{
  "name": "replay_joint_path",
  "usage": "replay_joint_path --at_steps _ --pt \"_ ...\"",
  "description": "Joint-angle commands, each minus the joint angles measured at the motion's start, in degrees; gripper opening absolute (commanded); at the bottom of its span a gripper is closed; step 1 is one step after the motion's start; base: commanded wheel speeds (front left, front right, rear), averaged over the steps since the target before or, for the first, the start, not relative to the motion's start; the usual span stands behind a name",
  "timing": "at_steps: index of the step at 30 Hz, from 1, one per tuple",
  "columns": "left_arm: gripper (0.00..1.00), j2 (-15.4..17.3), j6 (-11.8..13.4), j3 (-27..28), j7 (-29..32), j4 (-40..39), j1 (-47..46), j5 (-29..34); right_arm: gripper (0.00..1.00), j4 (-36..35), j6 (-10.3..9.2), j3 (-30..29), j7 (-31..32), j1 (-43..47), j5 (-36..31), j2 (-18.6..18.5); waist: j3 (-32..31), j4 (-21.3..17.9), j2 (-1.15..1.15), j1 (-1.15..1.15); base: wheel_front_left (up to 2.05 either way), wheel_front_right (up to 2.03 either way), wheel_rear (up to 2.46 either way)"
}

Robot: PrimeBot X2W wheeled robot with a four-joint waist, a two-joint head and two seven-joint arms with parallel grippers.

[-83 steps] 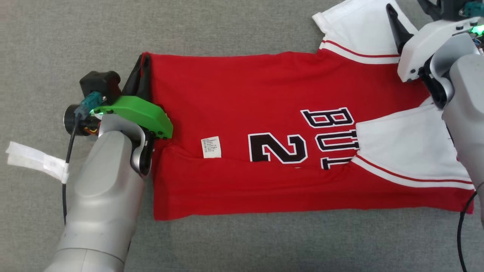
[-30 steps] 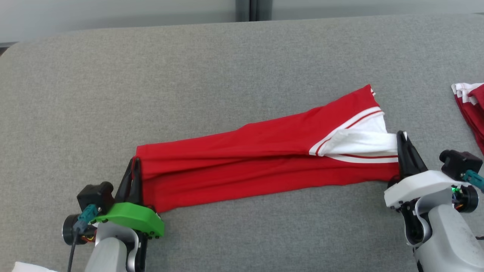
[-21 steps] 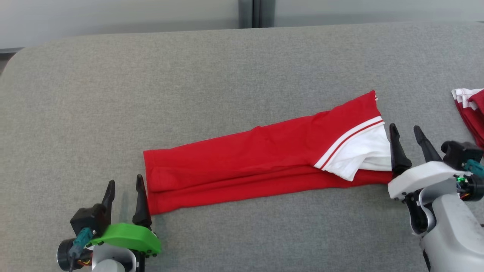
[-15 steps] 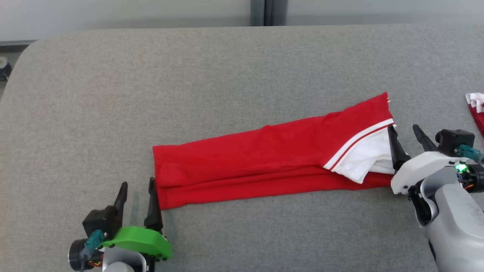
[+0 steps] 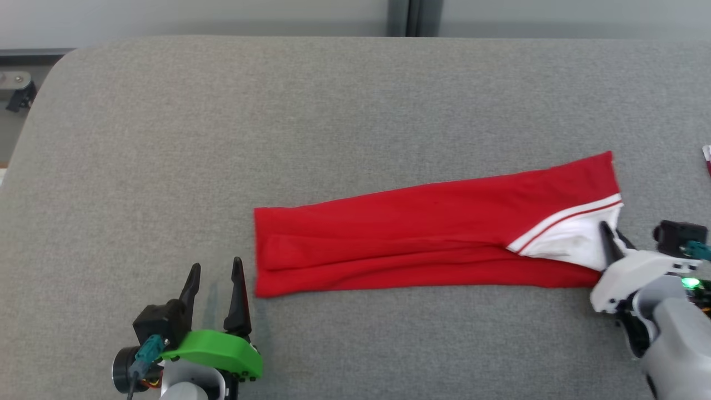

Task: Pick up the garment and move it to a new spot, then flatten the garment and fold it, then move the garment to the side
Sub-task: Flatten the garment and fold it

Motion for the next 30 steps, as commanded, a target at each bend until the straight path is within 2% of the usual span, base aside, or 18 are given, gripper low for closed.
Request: replay_joint_path --at_steps 1,4,7,9,12,16,18,22,30 --pt "1.00 0.26 -0.05 0.03 0.02 -0.56 0.39 0.47 0.00 1.56 -0.60 -2.39 -0.85 1.43 -0.52 -3.12 -0.93 -1.82 0.00 0.00 0.00 0.00 0.00" --pt "1.00 0.27 -0.29 -0.14 0.02 -0.67 0.35 0.90 0.00 1.04 -0.40 -6.17 -2.03 0.19 -2.61 -3.59 -1.32 -3.11 0.00 0.00 0.00 0.00 0.00" --pt "1.00 0.28 -0.02 -0.44 0.02 -0.43 0.14 0.83 0.00 -3.41 -0.39 -10.19 -2.16 0.32 -5.22 -2.72 -1.65 -4.03 0.00 0.00 0.00 0.00 0.00" --pt "1.00 0.28 0.10 -0.68 0.02 -0.37 -0.02 0.49 0.00 -7.16 -0.38 -10.75 -2.13 1.57 -6.37 -0.42 -1.79 -4.25 0.00 0.00 0.00 0.00 0.00" --pt "1.00 0.28 -0.07 -1.20 0.02 -0.19 -0.20 0.17 0.00 -12.47 -0.36 -8.02 -2.15 2.31 -6.18 3.29 -2.12 -4.18 0.00 0.00 0.00 0.00 0.00" --pt "1.00 0.28 -0.05 -2.22 0.02 -0.06 0.17 -0.16 0.00 -19.21 -0.36 1.13 -2.16 4.16 -2.98 7.20 -2.76 -3.27 0.00 0.00 0.00 0.00 0.00" --pt "1.00 0.29 0.03 -2.45 0.02 0.08 0.48 -0.28 0.00 -22.23 -0.36 7.89 -2.02 4.72 -0.26 8.30 -3.04 -2.44 0.00 0.00 0.00 0.00 0.00" --pt "1.00 0.28 0.44 -3.01 0.02 0.25 0.77 -0.52 0.00 -25.98 -0.36 17.22 -0.45 4.43 5.37 9.34 -3.34 -0.45 0.00 0.00 0.00 0.00 0.00" --pt "1.00 0.27 0.22 -3.75 0.02 1.22 0.77 -0.90 0.02 -24.67 -0.35 30.57 -0.12 1.51 13.21 10.04 -3.69 3.25 0.00 0.00 0.00 0.00 0.00"
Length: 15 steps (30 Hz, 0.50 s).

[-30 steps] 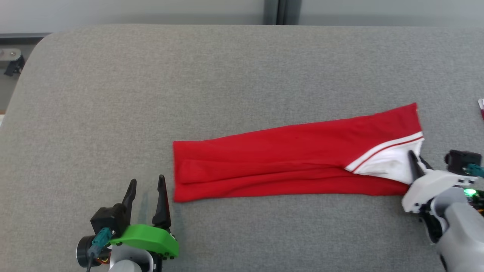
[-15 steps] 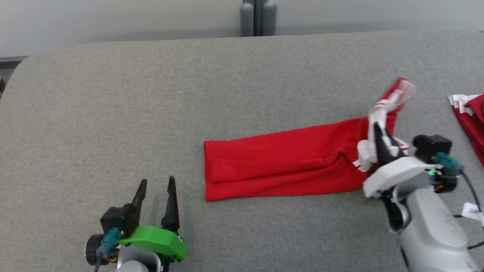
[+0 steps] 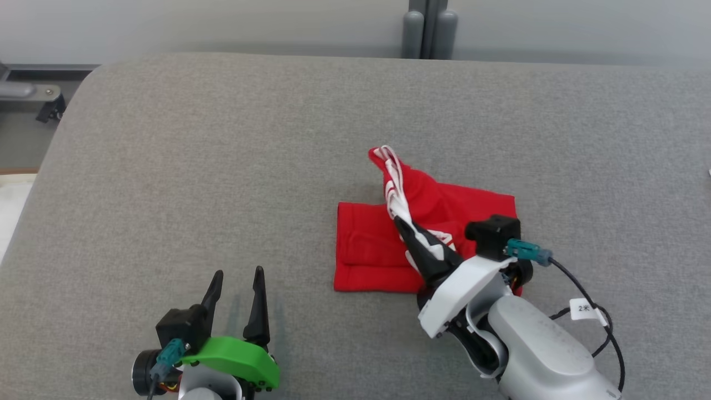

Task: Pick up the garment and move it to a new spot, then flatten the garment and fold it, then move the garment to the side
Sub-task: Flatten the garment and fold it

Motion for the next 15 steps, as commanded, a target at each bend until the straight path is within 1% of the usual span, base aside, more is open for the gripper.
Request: replay_joint_path --at_steps 1,2,3,6,8,11,14,15 --pt "1.00 0.28 0.05 -0.09 0.02 0.17 0.61 -0.40 0.33 0.47 -0.04 1.63 -0.69 -0.92 1.42 -0.07 -0.36 1.32 0.00 0.00 0.00 0.00 0.00" --pt "1.00 0.28 0.13 -0.15 0.02 0.23 0.69 -0.42 0.50 0.87 -0.04 2.82 -1.17 -1.49 2.93 -0.14 -0.47 1.47 0.00 0.00 0.00 0.00 0.00" --pt "1.00 0.27 0.20 -0.17 0.02 0.28 0.74 -0.42 1.00 1.24 -0.04 3.42 -1.40 -1.80 3.91 -0.15 -0.57 1.53 0.00 0.00 0.00 0.00 0.00" --pt "1.00 0.27 0.51 0.09 0.02 0.64 1.16 0.09 1.00 3.11 -0.04 3.56 -2.20 -2.77 5.56 -0.19 -0.98 1.09 0.00 0.00 0.00 0.00 0.00" --pt "1.00 0.26 0.60 0.04 0.02 0.71 0.92 1.96 1.00 4.87 -0.04 1.23 -2.41 -3.13 4.57 -0.26 -1.26 0.32 0.00 0.00 0.00 0.00 0.00" --pt "1.00 0.28 0.78 0.94 0.02 0.39 0.69 2.84 1.00 5.91 -0.04 -6.06 -2.47 -2.36 -0.80 -0.16 -1.57 -1.09 0.00 0.00 0.00 0.00 0.00" --pt "1.00 0.28 0.59 1.87 0.02 -0.06 0.69 3.77 1.00 5.72 -0.05 -15.72 -2.49 0.91 -9.09 -0.97 -2.17 -2.81 0.00 0.00 0.00 0.00 0.00" --pt "1.00 0.29 0.58 2.06 0.02 -0.07 0.75 3.87 1.00 5.44 -0.05 -17.46 -2.49 1.56 -10.76 -1.15 -2.27 -3.15 0.00 0.00 0.00 0.00 0.00"
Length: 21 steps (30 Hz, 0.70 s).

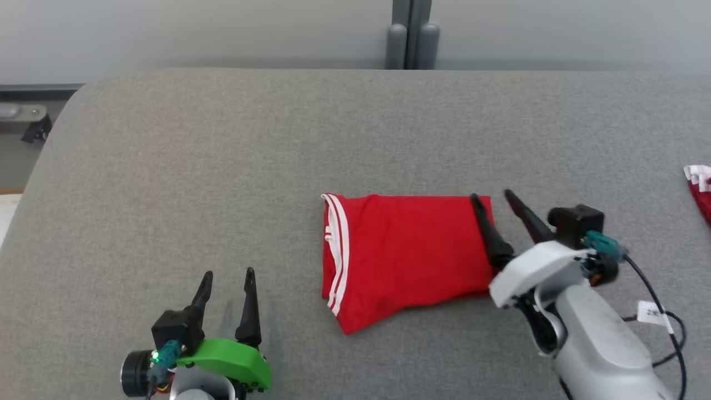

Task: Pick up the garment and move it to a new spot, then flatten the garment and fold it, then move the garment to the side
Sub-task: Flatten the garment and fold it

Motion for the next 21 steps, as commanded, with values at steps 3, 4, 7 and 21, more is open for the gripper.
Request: replay_joint_path --at_steps 3,4,7,21 --pt "1.00 0.28 -0.34 0.97 0.02 -0.20 0.61 1.35 1.00 -1.40 -0.06 -6.93 -0.24 4.22 -6.43 -0.32 -1.22 -2.77 0.00 0.00 0.00 0.00 0.00" --pt "1.00 0.28 -0.33 1.20 0.02 -0.21 0.77 1.62 1.00 -1.61 -0.06 -8.45 -0.24 5.22 -7.62 -0.20 -1.44 -3.20 0.00 0.00 0.00 0.00 0.00" --pt "1.00 0.28 -0.46 1.84 0.02 -0.34 1.46 2.63 1.00 -2.27 -0.06 -12.03 -0.25 8.20 -11.48 -0.01 -2.39 -4.31 0.00 0.00 0.00 0.00 0.00" --pt "1.00 0.28 -0.40 2.54 0.02 -2.54 7.88 4.59 1.00 -1.83 -0.06 -15.03 -0.25 17.71 -13.28 0.69 -7.10 -5.62 0.00 0.00 0.00 0.00 0.00"
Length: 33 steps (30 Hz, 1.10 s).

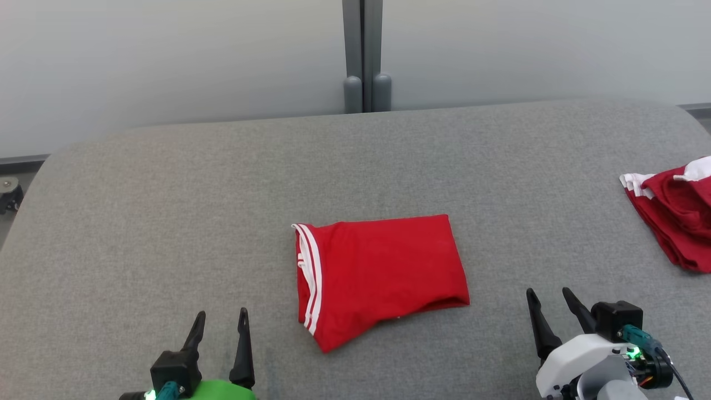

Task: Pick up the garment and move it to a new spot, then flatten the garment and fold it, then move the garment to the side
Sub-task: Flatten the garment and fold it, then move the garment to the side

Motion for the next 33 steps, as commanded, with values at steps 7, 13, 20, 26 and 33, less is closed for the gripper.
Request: replay_joint_path --at_steps 7,13,20,26,33 --pt "1.00 0.28 -0.24 -0.41 0.02 -1.44 1.45 -0.03 1.00 0.23 -0.06 1.87 -0.25 0.09 -0.40 -0.12 0.33 0.89 0.00 0.00 0.00 0.00 0.00" --pt "1.00 0.28 -0.45 -1.78 0.02 -3.00 -2.73 -0.74 1.00 1.09 -0.06 6.44 -0.25 -10.18 -1.84 -0.16 6.13 2.56 0.00 0.00 0.00 0.00 0.00" --pt "1.00 0.28 -0.66 -3.95 0.02 -2.72 -6.62 -2.13 1.00 11.71 -0.06 10.95 1.19 -20.57 -2.48 -0.15 10.81 5.41 0.00 0.00 0.00 0.00 0.00" --pt "1.00 0.28 -0.19 -4.53 0.02 -2.46 -7.01 -2.61 0.38 23.42 -0.06 16.04 3.81 -20.41 0.19 -0.13 11.81 6.29 0.00 0.00 0.00 0.00 0.00" --pt "1.00 0.26 -1.12 -3.08 0.02 -2.35 -5.47 -0.89 0.00 27.73 -0.39 12.04 0.97 -19.81 -0.22 -1.21 9.79 0.08 0.00 0.00 0.00 0.00 0.00"
